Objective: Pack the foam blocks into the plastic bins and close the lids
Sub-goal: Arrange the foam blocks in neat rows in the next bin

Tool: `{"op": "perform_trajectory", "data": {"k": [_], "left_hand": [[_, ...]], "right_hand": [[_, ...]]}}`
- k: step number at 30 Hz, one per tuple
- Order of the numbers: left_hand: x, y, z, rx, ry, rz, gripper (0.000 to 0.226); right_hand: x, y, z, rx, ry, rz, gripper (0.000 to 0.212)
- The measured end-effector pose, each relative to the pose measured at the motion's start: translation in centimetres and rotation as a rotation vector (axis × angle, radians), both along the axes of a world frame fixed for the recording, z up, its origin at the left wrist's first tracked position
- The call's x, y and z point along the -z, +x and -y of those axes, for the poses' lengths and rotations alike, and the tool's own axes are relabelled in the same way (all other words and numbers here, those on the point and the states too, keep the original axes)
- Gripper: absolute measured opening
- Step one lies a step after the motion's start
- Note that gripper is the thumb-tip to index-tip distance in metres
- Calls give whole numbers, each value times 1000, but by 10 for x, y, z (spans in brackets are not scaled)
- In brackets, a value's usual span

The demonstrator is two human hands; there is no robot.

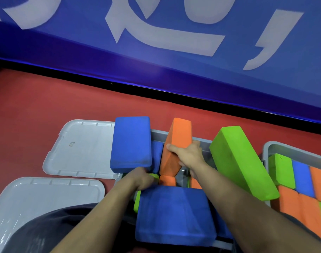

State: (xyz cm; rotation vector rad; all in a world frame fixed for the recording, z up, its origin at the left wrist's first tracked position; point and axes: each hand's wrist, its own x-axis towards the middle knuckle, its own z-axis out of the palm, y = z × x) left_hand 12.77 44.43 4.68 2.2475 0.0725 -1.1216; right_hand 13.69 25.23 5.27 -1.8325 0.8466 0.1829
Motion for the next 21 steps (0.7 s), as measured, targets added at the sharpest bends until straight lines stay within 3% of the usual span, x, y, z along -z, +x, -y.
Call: {"op": "perform_trajectory", "data": {"k": [2, 5, 7, 10, 14, 17, 21], "left_hand": [[-2, 5, 15, -141, -162, 75, 19], [-2, 5, 35, -413, -498, 6, 29], [2, 6, 44, -462, -605, -59, 37], [0, 6, 51, -459, -572, -26, 50], [5, 6, 51, -486, -476, 33, 54], [13, 5, 51, -463, -480, -27, 57], [19, 3, 53, -456, -488, -61, 43]], "right_hand": [[-1, 0, -3, -8, 52, -7, 107], [1, -2, -6, -13, 88, -10, 102], [2, -4, -8, -28, 112, -3, 95], [4, -3, -6, -7, 235, -8, 76], [11, 0, 1, 50, 334, -45, 78], [15, -1, 2, 46, 384, -59, 41], [28, 3, -3, 65, 418, -61, 24]]}}
